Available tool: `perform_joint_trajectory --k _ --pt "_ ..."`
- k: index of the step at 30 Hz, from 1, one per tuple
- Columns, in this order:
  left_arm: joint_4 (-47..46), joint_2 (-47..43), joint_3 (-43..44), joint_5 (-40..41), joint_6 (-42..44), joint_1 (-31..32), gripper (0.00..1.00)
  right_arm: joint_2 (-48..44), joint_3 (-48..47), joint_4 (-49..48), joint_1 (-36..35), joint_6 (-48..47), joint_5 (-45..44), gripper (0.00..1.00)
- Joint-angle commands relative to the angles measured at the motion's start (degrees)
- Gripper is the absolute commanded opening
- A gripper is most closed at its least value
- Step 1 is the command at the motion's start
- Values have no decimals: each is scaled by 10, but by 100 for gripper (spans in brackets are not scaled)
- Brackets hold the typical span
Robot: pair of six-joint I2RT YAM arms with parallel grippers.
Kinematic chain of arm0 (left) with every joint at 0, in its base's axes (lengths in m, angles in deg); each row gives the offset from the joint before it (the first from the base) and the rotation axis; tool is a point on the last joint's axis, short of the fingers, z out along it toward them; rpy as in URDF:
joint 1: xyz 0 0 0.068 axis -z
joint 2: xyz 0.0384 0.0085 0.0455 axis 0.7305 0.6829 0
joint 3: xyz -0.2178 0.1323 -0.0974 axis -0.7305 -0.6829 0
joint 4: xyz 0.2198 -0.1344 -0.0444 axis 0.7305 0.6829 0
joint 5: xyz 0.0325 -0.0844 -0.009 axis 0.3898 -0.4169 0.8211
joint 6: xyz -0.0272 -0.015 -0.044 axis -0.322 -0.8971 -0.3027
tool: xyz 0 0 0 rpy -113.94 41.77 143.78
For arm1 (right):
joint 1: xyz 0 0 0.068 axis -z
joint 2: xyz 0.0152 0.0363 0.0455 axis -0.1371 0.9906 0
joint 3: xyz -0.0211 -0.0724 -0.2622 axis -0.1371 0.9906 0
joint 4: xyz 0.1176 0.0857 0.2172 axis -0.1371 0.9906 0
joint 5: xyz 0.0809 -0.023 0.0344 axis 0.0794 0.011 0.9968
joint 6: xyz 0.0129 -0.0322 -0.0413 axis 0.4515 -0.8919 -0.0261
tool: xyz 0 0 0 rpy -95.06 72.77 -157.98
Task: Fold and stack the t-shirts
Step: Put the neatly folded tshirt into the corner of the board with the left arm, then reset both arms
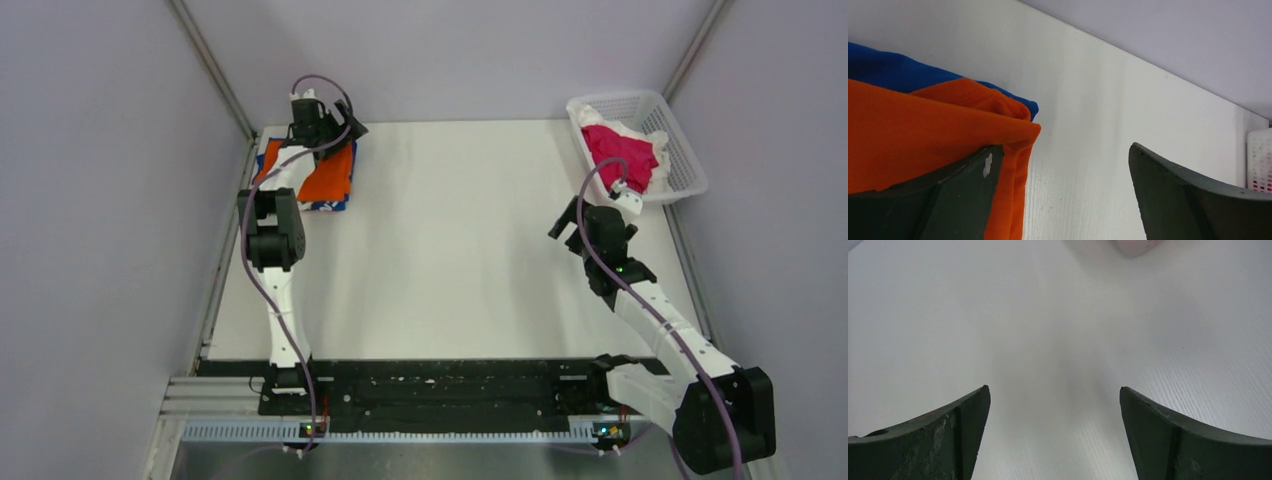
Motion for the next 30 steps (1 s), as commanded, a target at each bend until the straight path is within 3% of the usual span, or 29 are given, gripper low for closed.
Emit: perform_joint_trajectory --k 1,7,13,18,25,27,30 --pt "14 7 52 20 25 5 99 0 -11 -23 5 -9 -14 99" --pt "58 -32 112 30 44 33 99 -13 -15 -11 5 -3 0 99" --pt "152 -180 40 134 131 97 99 -53 -22 44 5 15 -10 99" --pt "153 -378 -167 236 127 176 99 -103 -15 74 5 43 8 99" --pt "-20 -696 -600 249 12 242 99 -157 17 94 5 98 26 99" --pt "-17 -763 -673 264 -4 243 99 -159 29 91 5 108 36 99" --pt "13 -834 -706 275 -4 244 99 -155 39 86 5 112 41 99"
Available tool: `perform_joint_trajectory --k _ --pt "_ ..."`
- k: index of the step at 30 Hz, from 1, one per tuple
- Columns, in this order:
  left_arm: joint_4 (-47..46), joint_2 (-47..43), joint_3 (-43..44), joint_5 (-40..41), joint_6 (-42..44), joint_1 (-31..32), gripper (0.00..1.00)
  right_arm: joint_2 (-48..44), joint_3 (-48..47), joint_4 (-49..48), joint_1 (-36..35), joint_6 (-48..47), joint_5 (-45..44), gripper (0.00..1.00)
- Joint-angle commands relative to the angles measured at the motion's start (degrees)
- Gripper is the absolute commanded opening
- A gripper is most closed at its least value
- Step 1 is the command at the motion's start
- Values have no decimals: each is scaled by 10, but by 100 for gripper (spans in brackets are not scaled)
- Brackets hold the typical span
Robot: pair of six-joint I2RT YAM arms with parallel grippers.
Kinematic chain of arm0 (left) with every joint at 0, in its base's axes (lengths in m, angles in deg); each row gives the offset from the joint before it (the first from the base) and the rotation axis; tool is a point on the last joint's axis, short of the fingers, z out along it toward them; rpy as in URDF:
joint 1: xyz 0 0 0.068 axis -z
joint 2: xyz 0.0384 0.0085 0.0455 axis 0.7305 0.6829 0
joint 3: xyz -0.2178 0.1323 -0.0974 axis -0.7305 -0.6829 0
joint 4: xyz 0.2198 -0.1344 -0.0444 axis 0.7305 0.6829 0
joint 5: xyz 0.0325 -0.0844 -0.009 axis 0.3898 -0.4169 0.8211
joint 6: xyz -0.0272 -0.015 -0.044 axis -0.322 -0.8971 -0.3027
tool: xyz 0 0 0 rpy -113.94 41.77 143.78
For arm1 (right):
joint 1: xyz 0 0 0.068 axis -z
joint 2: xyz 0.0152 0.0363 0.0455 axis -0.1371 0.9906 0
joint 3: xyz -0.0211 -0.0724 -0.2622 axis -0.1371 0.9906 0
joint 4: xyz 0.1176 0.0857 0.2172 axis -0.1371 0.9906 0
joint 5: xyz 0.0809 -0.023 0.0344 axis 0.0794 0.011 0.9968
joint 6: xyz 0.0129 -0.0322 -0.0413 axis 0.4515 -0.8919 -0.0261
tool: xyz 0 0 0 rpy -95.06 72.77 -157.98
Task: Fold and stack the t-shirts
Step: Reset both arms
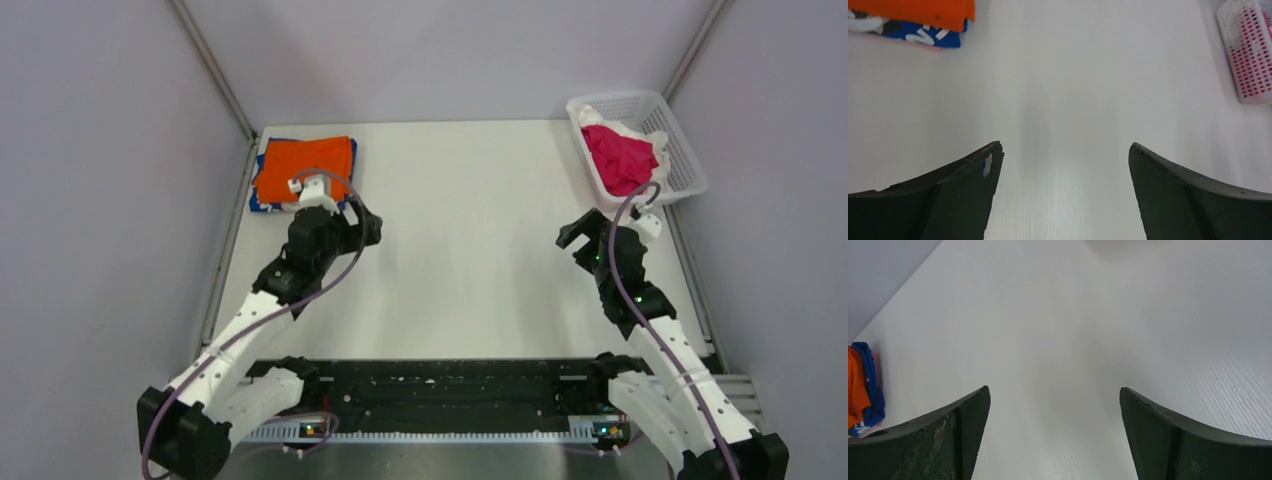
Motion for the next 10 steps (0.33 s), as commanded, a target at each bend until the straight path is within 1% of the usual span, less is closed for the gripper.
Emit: perform_joint_trajectory --k 1,4,10 --pt "-1 -64 -39 49 -28 -1 99 2 15 4 4 22 14 99" --pt "34 -88 -34 79 -31 -1 99 6 17 8 4 13 17 99" --pt "32 -101 -41 66 -29 0 99 -5 25 5 4 18 4 99"
